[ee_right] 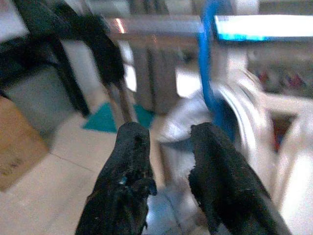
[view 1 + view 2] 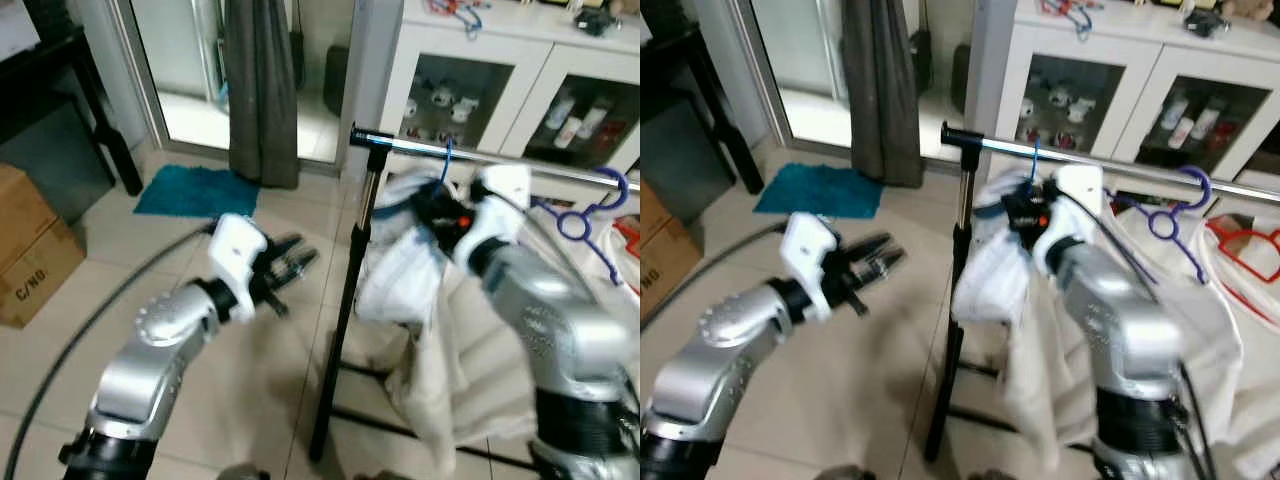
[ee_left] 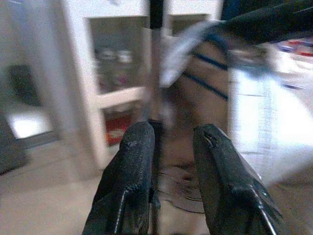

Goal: Hang hanger

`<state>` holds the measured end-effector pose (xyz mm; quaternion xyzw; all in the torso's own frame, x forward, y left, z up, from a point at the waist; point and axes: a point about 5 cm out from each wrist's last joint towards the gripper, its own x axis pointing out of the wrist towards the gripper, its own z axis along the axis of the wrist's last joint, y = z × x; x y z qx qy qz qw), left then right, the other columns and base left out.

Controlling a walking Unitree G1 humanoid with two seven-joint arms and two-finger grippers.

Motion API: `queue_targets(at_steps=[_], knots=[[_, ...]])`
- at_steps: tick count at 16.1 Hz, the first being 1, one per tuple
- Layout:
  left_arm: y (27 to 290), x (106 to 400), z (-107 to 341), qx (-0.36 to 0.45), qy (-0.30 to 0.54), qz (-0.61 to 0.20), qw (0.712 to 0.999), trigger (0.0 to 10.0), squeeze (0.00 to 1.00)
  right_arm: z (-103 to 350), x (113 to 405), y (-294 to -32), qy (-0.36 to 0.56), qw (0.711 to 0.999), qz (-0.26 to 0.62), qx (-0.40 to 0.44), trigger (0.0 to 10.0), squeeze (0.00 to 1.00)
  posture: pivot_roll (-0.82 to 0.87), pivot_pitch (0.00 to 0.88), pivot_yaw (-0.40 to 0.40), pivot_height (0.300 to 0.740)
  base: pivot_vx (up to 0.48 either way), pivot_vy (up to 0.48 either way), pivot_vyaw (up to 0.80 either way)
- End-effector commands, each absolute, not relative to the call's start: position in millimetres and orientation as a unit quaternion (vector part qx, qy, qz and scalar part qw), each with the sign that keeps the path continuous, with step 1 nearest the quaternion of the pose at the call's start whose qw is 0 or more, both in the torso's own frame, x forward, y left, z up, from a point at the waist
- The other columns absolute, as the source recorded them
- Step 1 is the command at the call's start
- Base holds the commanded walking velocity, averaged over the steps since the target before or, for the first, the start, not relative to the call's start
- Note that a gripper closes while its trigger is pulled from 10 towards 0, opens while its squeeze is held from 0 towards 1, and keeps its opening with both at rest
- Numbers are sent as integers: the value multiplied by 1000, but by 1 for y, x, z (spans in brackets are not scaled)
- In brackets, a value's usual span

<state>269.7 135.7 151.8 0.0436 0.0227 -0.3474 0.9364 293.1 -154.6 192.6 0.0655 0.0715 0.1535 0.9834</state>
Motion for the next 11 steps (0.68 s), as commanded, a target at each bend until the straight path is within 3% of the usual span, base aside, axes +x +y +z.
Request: queue_targets(at_steps=[1, 6, 11], knots=[[143, 270, 148, 46, 23, -305, 951, 10000, 0, 202, 281, -161, 42, 980, 182, 71, 10000, 1000, 56, 0, -32, 740, 0, 0, 0], [143, 262, 151, 44, 9, -256, 966, 10000, 0, 197, 250, -173, 7, 983, 179, 26, 10000, 1000, 56, 0, -42, 740, 0, -457, 0], [142, 261, 152, 63, 6, -252, 966, 10000, 0, 189, 247, -177, 4, 989, 136, 65, 10000, 1000, 67, 0, -49, 740, 0, -480, 0]])
